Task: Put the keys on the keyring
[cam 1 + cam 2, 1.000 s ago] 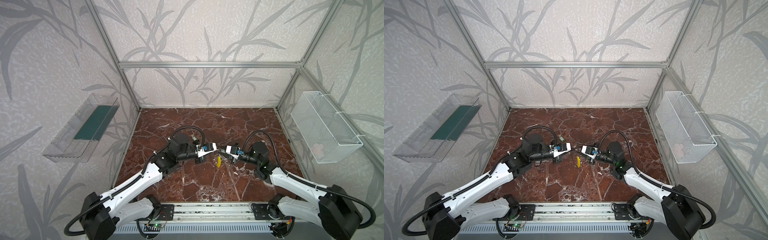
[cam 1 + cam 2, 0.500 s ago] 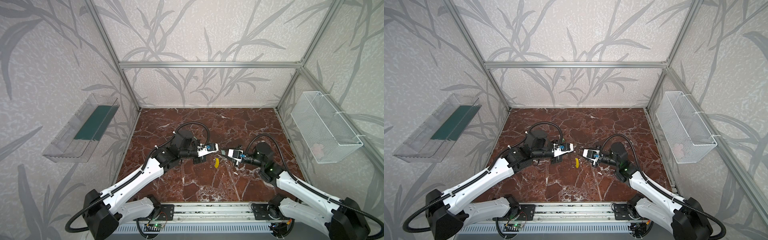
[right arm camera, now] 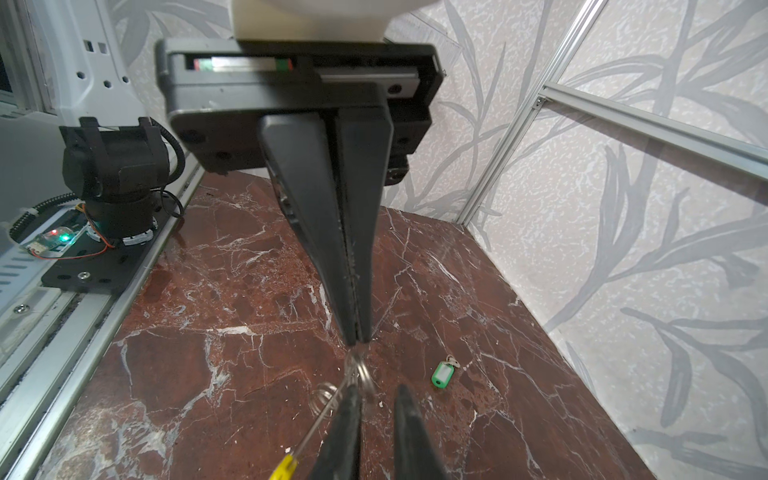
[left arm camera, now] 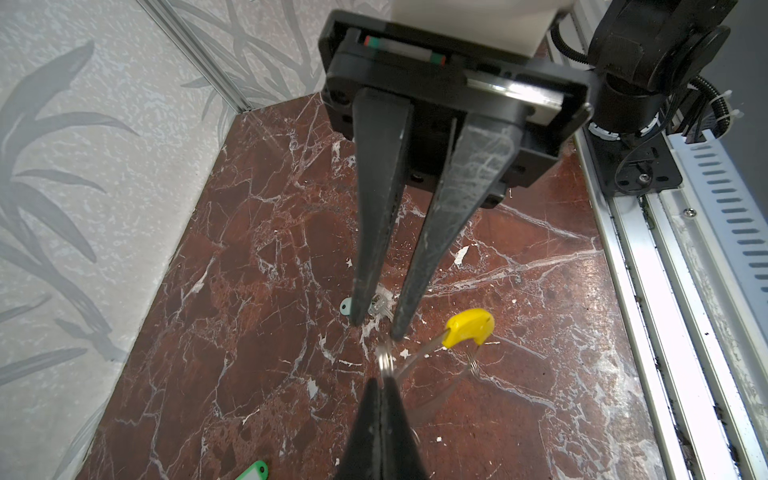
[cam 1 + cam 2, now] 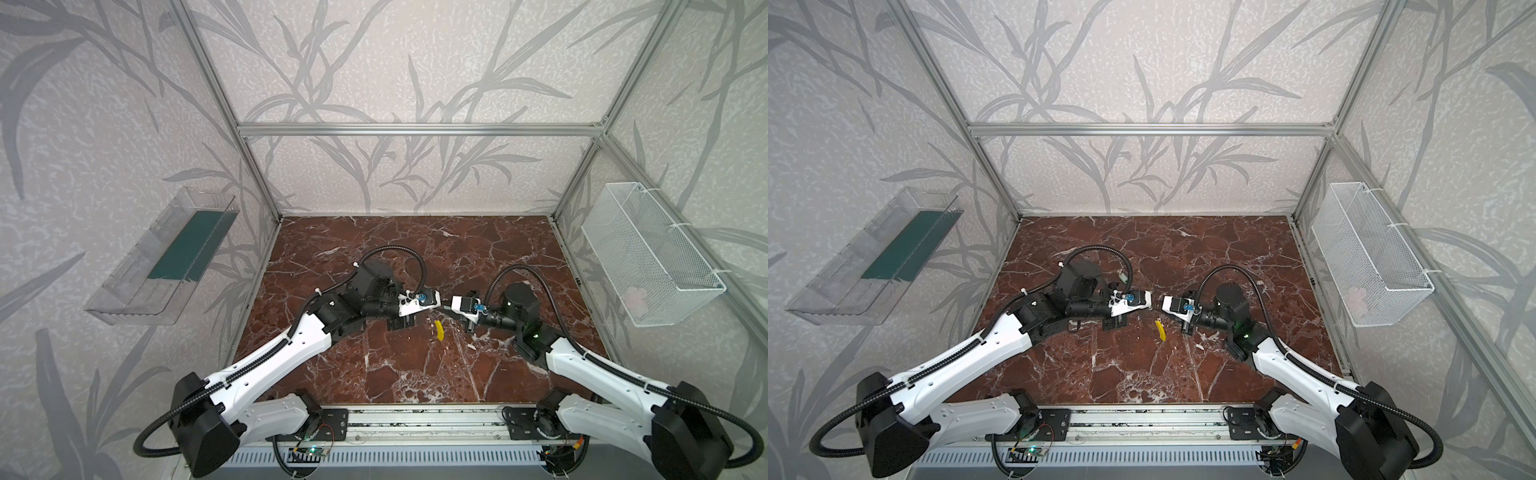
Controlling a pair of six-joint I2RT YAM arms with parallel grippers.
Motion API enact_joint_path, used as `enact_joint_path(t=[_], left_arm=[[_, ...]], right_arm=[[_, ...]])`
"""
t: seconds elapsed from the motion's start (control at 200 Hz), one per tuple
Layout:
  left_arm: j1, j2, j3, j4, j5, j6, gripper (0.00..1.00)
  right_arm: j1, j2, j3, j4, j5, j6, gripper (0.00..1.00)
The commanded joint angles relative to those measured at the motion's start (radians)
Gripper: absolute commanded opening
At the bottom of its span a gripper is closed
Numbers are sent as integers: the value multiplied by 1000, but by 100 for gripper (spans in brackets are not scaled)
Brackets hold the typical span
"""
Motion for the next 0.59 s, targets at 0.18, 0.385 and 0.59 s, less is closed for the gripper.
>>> enact_joint_path(t=[0.18, 0.385, 0.59], left_arm=[[-6, 14, 28, 2, 4, 20, 0], [69, -33, -121, 144, -92, -125, 2], [147, 27, -242, 335, -97, -372, 28]], right_arm=[[6, 12, 37, -28, -2, 7, 6], [-6, 74, 12, -85, 127, 112, 30], [-39, 228, 10, -20, 273, 353, 33]])
